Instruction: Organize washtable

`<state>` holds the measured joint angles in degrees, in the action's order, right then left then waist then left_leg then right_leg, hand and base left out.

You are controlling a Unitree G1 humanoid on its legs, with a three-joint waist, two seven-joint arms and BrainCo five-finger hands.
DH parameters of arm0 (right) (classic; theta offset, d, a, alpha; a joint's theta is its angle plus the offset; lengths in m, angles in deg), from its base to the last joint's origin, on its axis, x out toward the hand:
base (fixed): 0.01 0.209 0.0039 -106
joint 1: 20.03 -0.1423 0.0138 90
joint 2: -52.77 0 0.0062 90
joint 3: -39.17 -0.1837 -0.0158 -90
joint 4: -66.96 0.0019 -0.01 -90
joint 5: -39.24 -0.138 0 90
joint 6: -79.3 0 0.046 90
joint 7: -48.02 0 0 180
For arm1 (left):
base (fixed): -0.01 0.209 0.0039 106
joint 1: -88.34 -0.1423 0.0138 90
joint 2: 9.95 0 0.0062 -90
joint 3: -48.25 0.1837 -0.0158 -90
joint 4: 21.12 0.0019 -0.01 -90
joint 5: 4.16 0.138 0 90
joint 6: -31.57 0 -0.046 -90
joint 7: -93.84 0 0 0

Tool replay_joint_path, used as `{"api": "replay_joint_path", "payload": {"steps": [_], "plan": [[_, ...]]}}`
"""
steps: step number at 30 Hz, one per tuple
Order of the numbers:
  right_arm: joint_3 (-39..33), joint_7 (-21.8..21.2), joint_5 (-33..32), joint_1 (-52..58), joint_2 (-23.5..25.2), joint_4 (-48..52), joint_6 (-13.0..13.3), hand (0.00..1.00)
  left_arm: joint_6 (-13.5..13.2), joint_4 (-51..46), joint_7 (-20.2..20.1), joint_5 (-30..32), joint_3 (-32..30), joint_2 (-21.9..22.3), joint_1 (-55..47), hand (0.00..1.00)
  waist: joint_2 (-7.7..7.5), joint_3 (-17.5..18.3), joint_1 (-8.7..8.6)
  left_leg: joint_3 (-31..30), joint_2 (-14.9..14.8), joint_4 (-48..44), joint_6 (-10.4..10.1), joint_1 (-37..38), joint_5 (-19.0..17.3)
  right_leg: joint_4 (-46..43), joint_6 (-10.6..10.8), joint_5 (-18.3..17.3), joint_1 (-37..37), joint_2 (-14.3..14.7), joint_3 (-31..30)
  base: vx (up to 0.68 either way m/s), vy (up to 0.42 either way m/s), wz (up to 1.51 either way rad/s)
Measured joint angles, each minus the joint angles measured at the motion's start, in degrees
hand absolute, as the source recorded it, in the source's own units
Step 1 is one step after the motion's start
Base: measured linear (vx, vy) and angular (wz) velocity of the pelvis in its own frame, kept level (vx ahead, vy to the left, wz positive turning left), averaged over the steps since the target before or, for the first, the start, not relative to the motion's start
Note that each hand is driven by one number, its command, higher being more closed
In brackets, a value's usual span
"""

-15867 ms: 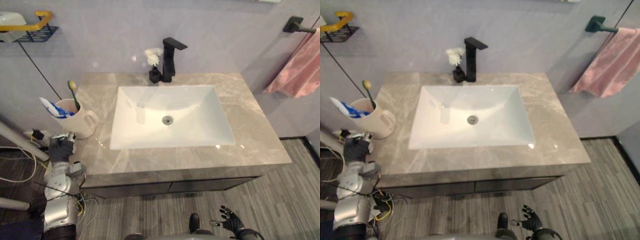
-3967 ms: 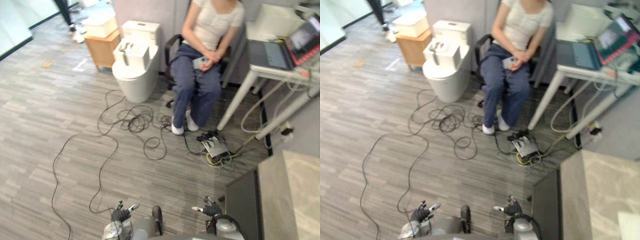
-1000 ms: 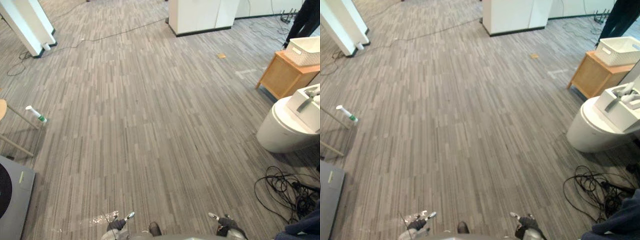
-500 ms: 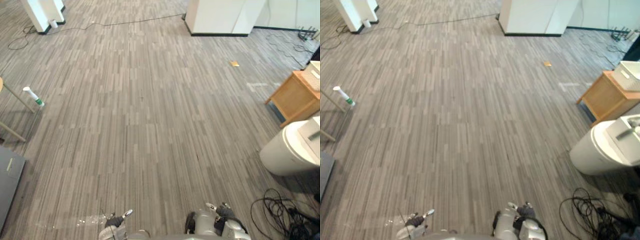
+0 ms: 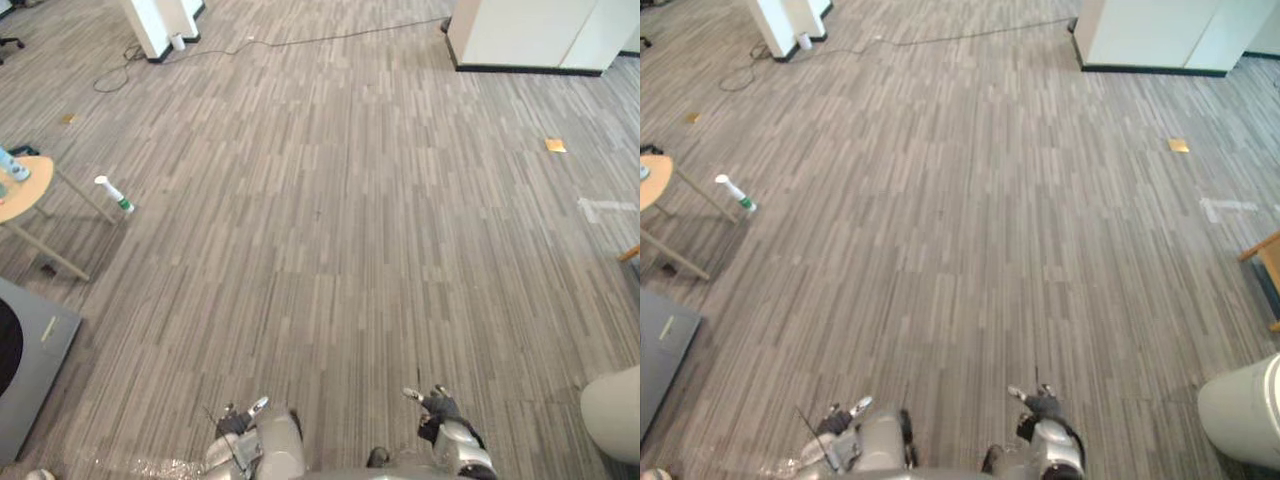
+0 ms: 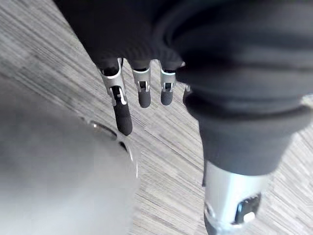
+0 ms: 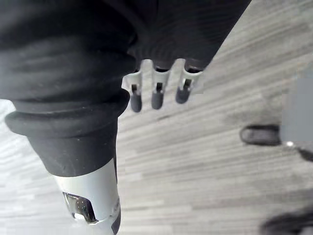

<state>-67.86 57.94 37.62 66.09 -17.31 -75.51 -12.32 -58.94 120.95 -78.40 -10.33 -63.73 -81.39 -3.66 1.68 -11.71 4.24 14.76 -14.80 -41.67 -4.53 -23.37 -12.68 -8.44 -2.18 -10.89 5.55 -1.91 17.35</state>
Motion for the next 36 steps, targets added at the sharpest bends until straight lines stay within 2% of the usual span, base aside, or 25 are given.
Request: {"api": "replay_joint_path", "payload": {"steps": [1, 2, 3, 4, 5, 6, 7, 9, 11, 12, 13, 14, 15, 17, 20, 21, 23, 24, 26, 27, 29, 31, 33, 35, 36], "plan": [[0.02, 0.0, 0.03, 0.01, 0.12, -0.02, -0.03, 0.0, -0.04, -0.14, 0.06, -0.03, -0.14, 0.2, -0.01, 0.0, 0.02, 0.01, 0.35, 0.49, 0.72, 4.91, 0.04, -0.03, 0.23, 0.67, 0.05, -0.03, 0.89, -0.04, -0.21, 0.41, 0.124, -0.47], [0.08, 0.0, 0.16, 0.36, 0.43, -0.01, -0.06, 0.0, 0.0, -0.52, 0.11, 0.02, -0.1, 0.52, -0.02, 0.0, -0.16, 0.09, 1.26, 1.1, 2.34, 14.92, 0.18, 0.22, 1.76, 2.11, 1.55, -0.96, 3.26, -0.32, -0.7, 0.35, 0.149, -0.33], [0.09, 0.0, 0.21, 0.46, 0.52, -0.04, -0.08, 0.0, -0.03, -0.65, 0.05, -0.02, -0.1, 0.65, -0.09, 0.0, -0.14, 0.2, 1.5, 0.89, 3.05, 18.43, 1.08, 0.27, 4.39, 2.61, 2.68, -1.64, 4.3, -0.34, -1.05, 0.47, 0.232, -0.43], [0.69, -0.01, 0.89, 0.47, 0.65, -0.27, -0.19, 0.0, 0.0, -0.84, 0.08, 0.18, -0.14, 0.94, -0.12, 0.0, -0.7, 0.59, 1.76, 0.74, 4.05, 19.42, 4.74, 2.14, 10.76, 2.93, 3.89, -2.67, 5.58, -1.02, -2.06, 0.47, 0.235, -0.28], [2.63, -0.22, 1.91, 0.38, 0.46, -0.54, -0.26, 0.0, 0.03, -0.84, 0.12, 0.42, 0.02, -0.13, -0.11, 0.0, -3.08, 1.47, 1.76, 1.47, 5.69, 19.5, 5.43, 2.17, 9.09, 2.98, 3.62, -2.82, 5.48, -2.37, -2.89, 0.58, 0.269, -0.21], [2.83, -0.1, 2.34, 0.53, 0.79, -0.46, -0.15, 0.0, -0.01, -0.81, 0.16, 0.53, 0.5, -0.84, -0.05, 0.0, -4.33, 1.9, 1.53, 1.95, 6.6, 19.33, 6.94, 2.08, 8.01, 2.25, 3.27, -2.26, 4.91, -3.33, -3.54, 0.47, 0.204, -0.03], [2.78, -0.11, 2.84, 0.65, 0.93, -0.34, -0.18, 0.0, 0.1, -0.79, 0.12, 0.69, 1.1, -1.69, 0.13, 0.0, -5.47, 1.91, 1.94, 3.11, 7.11, 17.85, 7.59, 3.17, 6.78, -0.26, 4.11, -1.68, 4.84, -4.68, -4.91, 0.56, 0.24, -0.1], [2.41, -0.11, 3.96, 1.19, 0.93, -0.54, -0.2, 0.0, 0.28, -0.46, 0.14, 1.11, 2.68, -1.96, 0.58, 0.0, -5.88, 1.93, 3.29, 4.5, 7.32, 16.65, 8.2, 6.73, 3.77, -9.31, 6.59, -0.23, 3.09, -6.41, -6.78, 0.48, 0.217, -0.21], [3.9, -0.27, 4.5, 1.33, 0.38, -0.87, -0.14, 0.0, 0.33, 0.29, 0.16, 2.33, 6.98, -3.2, 0.49, 0.0, -5.52, 1.87, 2.74, 4.28, 7.59, 17.71, 7.66, 12.47, -0.45, -33.32, 15.13, 7.01, -5.81, -9.15, -9.08, 0.41, 0.161, -0.06], [3.98, -0.29, 4.51, 1.48, 0.37, -1.13, -0.15, 0.0, 0.54, 0.52, 0.16, 2.36, 7.65, -3.37, 0.58, 0.0, -5.24, 1.69, 2.7, 4.13, 7.68, 17.74, 7.54, 14.02, -1.44, -38.93, 14.65, 7.11, -8.1, -9.59, -9.5, 0.4, 0.094, 0.06], [3.97, -0.28, 4.53, 1.7, 0.36, -1.39, -0.3, 0.0, 0.99, 0.52, 0.23, 2.42, 7.99, -3.29, 0.65, 0.0, -5.23, 1.69, 2.71, 4.1, 7.79, 18.41, 7.32, 18.29, -3.19, -46.85, 11.81, 5.06, -11.91, -10.45, -9.13, 0.4, 0.048, 0.13], [4.02, -0.24, 4.51, 2.7, 0.36, -1.32, -0.4, 0.0, 1.32, 0.88, 0.42, 2.53, 8.39, -3.27, 0.37, 0.0, -4.39, 1.41, 2.1, 3.84, 7.77, 20.37, 6.95, 22.35, -3.78, -48.47, 9.54, 2.4, -14.54, -10.5, -7.05, 0.41, 0.027, 0.22], [4.03, -0.23, 4.52, 3.08, 0.37, -1.21, -0.48, 0.0, 1.36, 0.91, 0.62, 2.54, 8.71, -3.27, 0.39, 0.0, -4.41, 1.43, 1.68, 3.47, 7.76, 21.54, 6.77, 24.02, -3.89, -47.91, 8.61, 1.28, -15.98, -10.49, -5.52, 0.41, -0.011, 0.46], [3.6, -0.18, 4.52, 3.35, 0.22, -1.37, -0.75, 0.0, 1.36, 1.55, 1.09, 2.55, 9.09, -3.11, 0.84, 0.0, -4.37, 1.41, 0.48, 1.96, 7.56, 25.3, 6.4, 28.39, -3.87, -39.65, 6.65, -0.78, -21.14, -10.37, -0.73, 0.45, -0.082, 0.52], [3.27, -0.14, 4.5, 2.72, -0.52, -1.48, -0.72, 0.0, 1.38, 1.95, 1.09, 3.59, 10.1, -3.03, 0.84, 0.0, -4.14, 1.39, -0.54, 0.18, 6.72, 28.79, 4.23, 32.15, -4.57, -17.06, 6.24, 3.03, -23.77, -8.75, 1.43, 0.48, -0.184, 0.52], [2.53, -0.15, 4.51, 3.02, -0.86, -2.29, -0.72, 0.0, 1.39, 2.25, 1.09, 4.36, 10.34, -3.13, 0.73, 0.0, -4.32, 1.43, -0.58, -1.08, 6.78, 30.03, 2.01, 34.91, -5.7, -7.0, 6.27, 7.77, -23.6, -7.97, 0.61, 0.52, -0.259, 0.56], [1.87, -0.18, 4.5, 3.08, -1.5, -2.44, -0.84, 0.0, 1.41, 2.61, 1.16, 4.64, 10.23, -3.02, 0.37, 0.0, -4.34, 1.64, -1.01, -3.67, 6.6, 31.44, 0.07, 38.76, -6.94, -6.83, 4.21, 15.07, -22.59, -6.92, -1.83, 0.52, -0.246, 0.55], [0.77, -0.16, 4.52, 2.86, -2.12, -2.6, -0.9, 0.0, 1.33, 3.14, 1.14, 4.66, 9.95, -2.38, -0.14, 0.0, -2.13, 2.4, -1.35, -5.72, 4.44, 31.17, -0.69, 40.21, -6.17, -13.19, 2.61, 11.68, -23.41, -5.94, -1.41, 0.58, -0.258, 0.3], [-0.52, -0.21, 4.52, 2.34, -2.42, -2.79, -0.96, 0.0, 1.31, 3.14, 1.15, 4.64, 9.46, -0.9, -1.0, 0.0, -0.34, 3.17, -1.46, -7.79, 2.19, 25.84, -1.73, 38.56, -4.91, -16.21, 1.78, 7.73, -23.6, -4.57, -0.87, 0.56, -0.269, 0.0], [-1.22, -0.2, 4.52, 1.99, -2.48, -2.83, -1.05, 0.0, 1.39, 2.89, 1.09, 4.63, 7.8, -0.58, -1.5, 0.0, 0.43, 3.52, -1.81, -10.13, 0.72, 18.71, -1.68, 35.07, -4.11, -16.47, 1.61, 6.23, -22.97, -3.55, -0.06, 0.54, -0.287, -0.08], [-1.27, -0.04, 4.45, 2.3, -2.17, -2.84, -1.18, 0.0, 1.45, 2.6, 1.15, 4.02, 5.17, -0.13, -1.54, 0.0, 1.06, 3.02, -1.64, -14.15, -2.42, -1.75, -1.83, 26.09, 5.52, -14.65, -0.26, 3.53, -18.17, -0.6, 0.9, 0.59, -0.277, 0.02], [-0.83, 0.13, 4.21, 2.41, -0.9, -2.85, -1.17, 0.0, 1.43, 1.02, 1.09, 2.61, 3.97, -0.66, -1.49, 0.0, 0.49, 1.64, -0.39, -12.54, -4.52, -19.31, -1.74, 16.65, 2.67, -10.12, -1.84, 1.31, -10.06, 2.28, 0.49, 0.5, -0.138, -0.06], [0.28, 0.24, 3.92, 2.98, 0.23, -2.97, -1.18, 0.0, 0.82, -0.96, 1.25, 1.66, 4.69, -1.09, -1.43, 0.0, -1.06, 1.37, 0.43, -8.52, -2.96, -18.69, -0.39, 9.88, -0.01, -5.39, -1.68, 1.18, -5.33, 2.79, -0.25, 0.45, -0.082, -0.22], [1.21, 0.34, 3.92, 2.62, 0.2, -3.05, -1.17, 0.0, -0.02, -2.19, 1.2, 1.65, 5.64, -0.99, -1.43, 0.0, -1.35, 1.0, 1.63, -4.23, -0.32, -6.65, 1.41, 4.72, -1.47, -1.6, -0.7, 1.58, -1.65, 2.79, -2.28, 0.5, 0.01, -0.45], [1.2, 0.34, 3.91, 2.38, 0.85, -3.02, -1.18, 0.0, 0.04, -2.41, 1.15, 1.63, 5.6, -0.94, -1.38, 0.0, -1.22, 0.92, 1.79, -3.35, 0.5, -1.51, 1.41, 3.74, -1.45, -0.75, -0.23, 1.65, -0.47, 2.67, -2.64, 0.5, 0.114, -0.5]]}}
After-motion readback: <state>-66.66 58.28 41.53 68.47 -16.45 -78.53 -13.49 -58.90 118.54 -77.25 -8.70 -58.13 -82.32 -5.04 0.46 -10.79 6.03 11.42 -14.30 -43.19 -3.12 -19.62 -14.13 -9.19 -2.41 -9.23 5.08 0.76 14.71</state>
